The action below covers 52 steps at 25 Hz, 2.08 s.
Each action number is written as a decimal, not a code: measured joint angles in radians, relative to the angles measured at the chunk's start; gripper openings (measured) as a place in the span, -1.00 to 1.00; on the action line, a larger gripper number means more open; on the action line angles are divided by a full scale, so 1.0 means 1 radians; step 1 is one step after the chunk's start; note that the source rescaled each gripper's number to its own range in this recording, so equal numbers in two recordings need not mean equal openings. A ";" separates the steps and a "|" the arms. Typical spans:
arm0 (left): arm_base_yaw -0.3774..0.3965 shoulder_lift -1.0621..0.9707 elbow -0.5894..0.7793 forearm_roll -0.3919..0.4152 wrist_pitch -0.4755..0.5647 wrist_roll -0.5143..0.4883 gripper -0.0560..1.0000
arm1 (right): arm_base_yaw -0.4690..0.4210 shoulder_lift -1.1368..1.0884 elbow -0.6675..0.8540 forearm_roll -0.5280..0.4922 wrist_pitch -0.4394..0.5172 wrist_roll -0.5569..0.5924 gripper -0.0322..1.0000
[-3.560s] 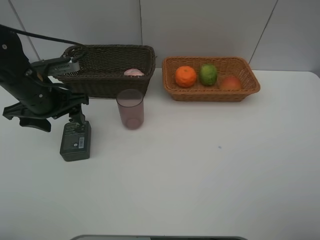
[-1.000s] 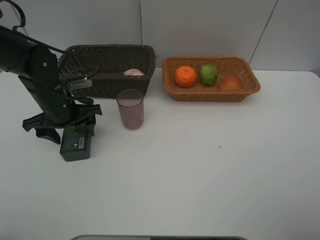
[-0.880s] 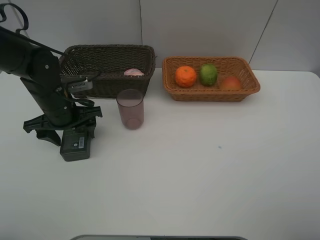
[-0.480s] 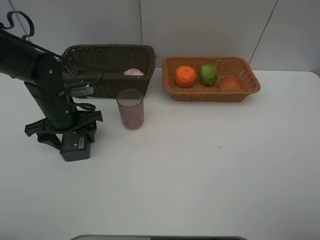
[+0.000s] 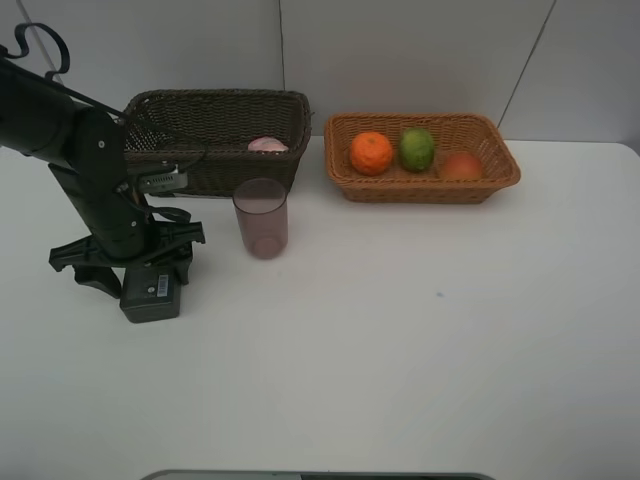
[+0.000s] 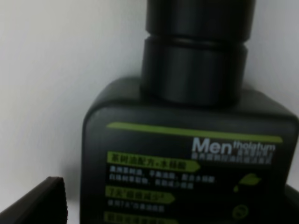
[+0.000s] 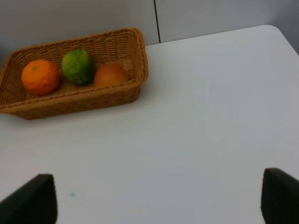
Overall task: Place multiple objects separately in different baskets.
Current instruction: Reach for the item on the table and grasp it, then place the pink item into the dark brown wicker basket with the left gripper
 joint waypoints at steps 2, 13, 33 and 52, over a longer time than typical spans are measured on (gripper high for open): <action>0.000 0.000 0.000 0.000 -0.002 0.000 0.99 | 0.000 0.000 0.000 0.000 0.000 0.000 0.90; 0.000 0.000 0.000 0.000 -0.002 0.000 0.99 | 0.000 0.000 0.000 0.000 0.000 0.000 0.90; 0.000 0.000 0.000 0.000 -0.013 -0.010 0.65 | 0.000 0.000 0.000 0.000 0.000 0.000 0.90; 0.000 0.000 0.000 0.000 -0.017 -0.022 0.65 | 0.000 0.000 0.000 0.000 0.000 0.000 0.90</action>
